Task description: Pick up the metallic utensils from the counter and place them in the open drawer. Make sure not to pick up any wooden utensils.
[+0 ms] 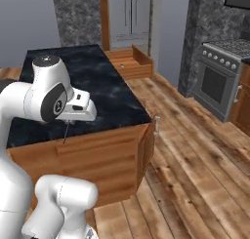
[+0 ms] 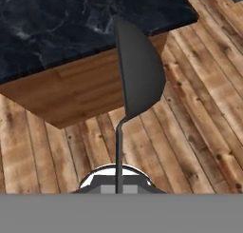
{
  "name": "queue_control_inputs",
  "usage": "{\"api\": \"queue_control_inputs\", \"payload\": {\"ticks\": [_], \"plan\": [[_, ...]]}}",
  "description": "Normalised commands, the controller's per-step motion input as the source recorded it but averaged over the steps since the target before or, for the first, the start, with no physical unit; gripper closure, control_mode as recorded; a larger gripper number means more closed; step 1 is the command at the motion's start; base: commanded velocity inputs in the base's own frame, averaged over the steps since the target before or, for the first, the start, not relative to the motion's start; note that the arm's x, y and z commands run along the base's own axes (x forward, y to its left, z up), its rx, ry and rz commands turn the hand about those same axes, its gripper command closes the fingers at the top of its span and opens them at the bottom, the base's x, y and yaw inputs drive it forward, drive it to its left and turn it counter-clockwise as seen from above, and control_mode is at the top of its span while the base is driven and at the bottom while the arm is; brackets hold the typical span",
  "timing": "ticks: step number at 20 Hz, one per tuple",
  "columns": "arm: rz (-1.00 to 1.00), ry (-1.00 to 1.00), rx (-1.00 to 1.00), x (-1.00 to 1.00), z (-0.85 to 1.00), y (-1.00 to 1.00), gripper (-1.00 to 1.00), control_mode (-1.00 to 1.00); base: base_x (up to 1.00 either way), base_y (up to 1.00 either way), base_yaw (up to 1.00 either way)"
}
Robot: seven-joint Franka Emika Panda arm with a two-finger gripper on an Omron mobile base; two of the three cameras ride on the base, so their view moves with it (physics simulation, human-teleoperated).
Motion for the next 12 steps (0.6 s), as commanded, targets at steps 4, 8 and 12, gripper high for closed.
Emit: {"api": "queue_control_inputs", "payload": {"ticks": [4,8,12], "plan": [[0.0,0.0,0.0,0.0,0.0,0.0,1.0,1.0,0.89,-1.0,0.27],[0.0,0.0,0.0,0.0,0.0,0.0,1.0,1.0,0.89,-1.0,0.28],[0.0,0.0,0.0,0.0,0.0,0.0,1.0,1.0,0.9,-1.0,0.28]]}}
